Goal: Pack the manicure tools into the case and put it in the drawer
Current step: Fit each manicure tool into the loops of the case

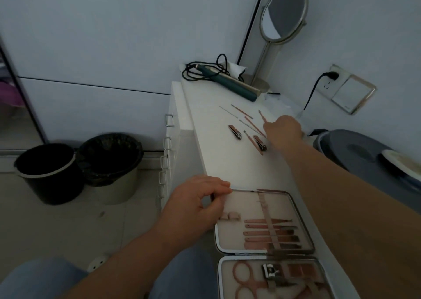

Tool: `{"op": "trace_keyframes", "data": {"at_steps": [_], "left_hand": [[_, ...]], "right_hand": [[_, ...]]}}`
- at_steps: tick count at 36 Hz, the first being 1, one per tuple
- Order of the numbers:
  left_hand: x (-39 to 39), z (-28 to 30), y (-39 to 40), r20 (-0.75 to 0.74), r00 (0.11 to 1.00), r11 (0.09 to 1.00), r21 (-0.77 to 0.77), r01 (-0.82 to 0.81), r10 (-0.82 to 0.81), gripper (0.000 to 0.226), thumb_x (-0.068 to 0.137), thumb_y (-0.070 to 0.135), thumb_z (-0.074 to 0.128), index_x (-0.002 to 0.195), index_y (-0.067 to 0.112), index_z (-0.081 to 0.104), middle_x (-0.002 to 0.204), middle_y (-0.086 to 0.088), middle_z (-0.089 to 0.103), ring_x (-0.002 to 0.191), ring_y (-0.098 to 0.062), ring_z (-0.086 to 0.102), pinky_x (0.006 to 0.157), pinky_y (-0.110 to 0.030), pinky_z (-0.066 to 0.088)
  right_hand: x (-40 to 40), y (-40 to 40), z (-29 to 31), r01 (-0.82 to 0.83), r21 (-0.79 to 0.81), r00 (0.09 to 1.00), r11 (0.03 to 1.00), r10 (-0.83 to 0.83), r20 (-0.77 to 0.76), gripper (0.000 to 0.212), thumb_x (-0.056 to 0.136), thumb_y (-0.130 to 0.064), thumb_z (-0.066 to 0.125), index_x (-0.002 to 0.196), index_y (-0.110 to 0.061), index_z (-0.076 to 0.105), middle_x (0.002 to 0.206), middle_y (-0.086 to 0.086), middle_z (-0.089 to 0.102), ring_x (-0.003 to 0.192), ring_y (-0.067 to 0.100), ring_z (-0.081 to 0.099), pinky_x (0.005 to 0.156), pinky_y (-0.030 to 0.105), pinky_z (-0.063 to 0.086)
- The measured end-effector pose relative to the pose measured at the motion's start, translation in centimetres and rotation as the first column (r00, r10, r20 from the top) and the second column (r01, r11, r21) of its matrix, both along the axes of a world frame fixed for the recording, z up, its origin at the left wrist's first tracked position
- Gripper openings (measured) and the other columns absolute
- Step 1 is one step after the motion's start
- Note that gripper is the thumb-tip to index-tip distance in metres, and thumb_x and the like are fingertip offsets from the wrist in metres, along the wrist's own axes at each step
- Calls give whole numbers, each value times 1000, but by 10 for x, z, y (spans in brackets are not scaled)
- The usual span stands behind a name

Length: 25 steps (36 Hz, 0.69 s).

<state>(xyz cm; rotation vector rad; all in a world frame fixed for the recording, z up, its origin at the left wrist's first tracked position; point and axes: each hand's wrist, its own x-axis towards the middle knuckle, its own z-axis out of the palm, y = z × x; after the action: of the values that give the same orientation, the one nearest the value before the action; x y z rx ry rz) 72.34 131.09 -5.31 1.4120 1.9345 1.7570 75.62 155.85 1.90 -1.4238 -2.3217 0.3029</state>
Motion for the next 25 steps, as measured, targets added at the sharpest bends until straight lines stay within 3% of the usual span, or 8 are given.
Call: {"op": "trace_keyframes", "data": {"at_steps": [4, 7, 10, 14, 17, 21, 25], "left_hand": [[1, 1, -2, -24, 1000, 999, -39, -19, 18, 21, 75, 3, 67, 89, 17, 73, 90, 21, 62, 93, 10, 56, 84, -2, 37], [1, 4, -3, -42, 999, 994, -110, -21, 17, 24, 76, 6, 66, 96, 20, 71, 91, 18, 62, 93, 11, 53, 84, 2, 33], [-1, 13, -4, 31, 1000, 983, -186, 3, 3, 24, 77, 19, 67, 100, 27, 69, 91, 20, 63, 91, 11, 54, 88, -4, 38], [0, 27, -5, 108, 993, 981, -190, -24, 45, 32, 71, 53, 62, 100, 38, 66, 102, 21, 64, 102, 6, 54, 92, -20, 40], [8, 40, -8, 59, 997, 986, -160, -48, 59, 31, 66, 66, 49, 86, 47, 63, 96, 27, 63, 97, 10, 53, 82, -14, 39], [17, 47, -8, -12, 999, 986, -161, -36, 35, 25, 77, 49, 56, 68, 30, 68, 68, 15, 67, 68, 3, 60, 67, -20, 48], [27, 43, -11, -26, 1000, 986, -166, -22, 18, 23, 80, 42, 58, 62, 30, 65, 60, 9, 65, 58, -1, 57, 54, -16, 43]], "right_hand": [[19, -37, 10, -148, -130, 983, 980, 132, -129, 31, 87, -23, 46, 57, -15, 49, 62, 5, 59, 56, 18, 52, 48, 24, 36], [45, -75, 16, -234, -203, 967, 951, 205, -154, 19, 89, -26, 47, 73, -22, 57, 56, -4, 64, 44, 6, 54, 36, 18, 38], [77, -112, 20, -359, -259, 928, 897, 314, -200, 19, 89, -22, 49, 73, -21, 58, 42, -10, 59, 31, 0, 48, 32, 10, 34], [110, -146, 21, -465, -396, 881, 792, 368, -298, 26, 87, -13, 50, 62, -16, 57, 38, -9, 53, 30, 3, 38, 34, 14, 35], [125, -157, 16, -491, -386, 869, 781, 410, -277, 27, 82, -21, 50, 56, -24, 58, 43, -8, 53, 38, 2, 40, 42, 18, 36], [136, -161, 12, -527, -343, 847, 777, 446, -290, 18, 74, -29, 47, 62, -31, 60, 47, -10, 56, 41, -1, 45, 43, 13, 38], [141, -155, 5, -539, -328, 831, 776, 427, -355, 18, 76, -29, 48, 64, -34, 60, 45, -13, 54, 41, -2, 45, 43, 13, 35]]}}
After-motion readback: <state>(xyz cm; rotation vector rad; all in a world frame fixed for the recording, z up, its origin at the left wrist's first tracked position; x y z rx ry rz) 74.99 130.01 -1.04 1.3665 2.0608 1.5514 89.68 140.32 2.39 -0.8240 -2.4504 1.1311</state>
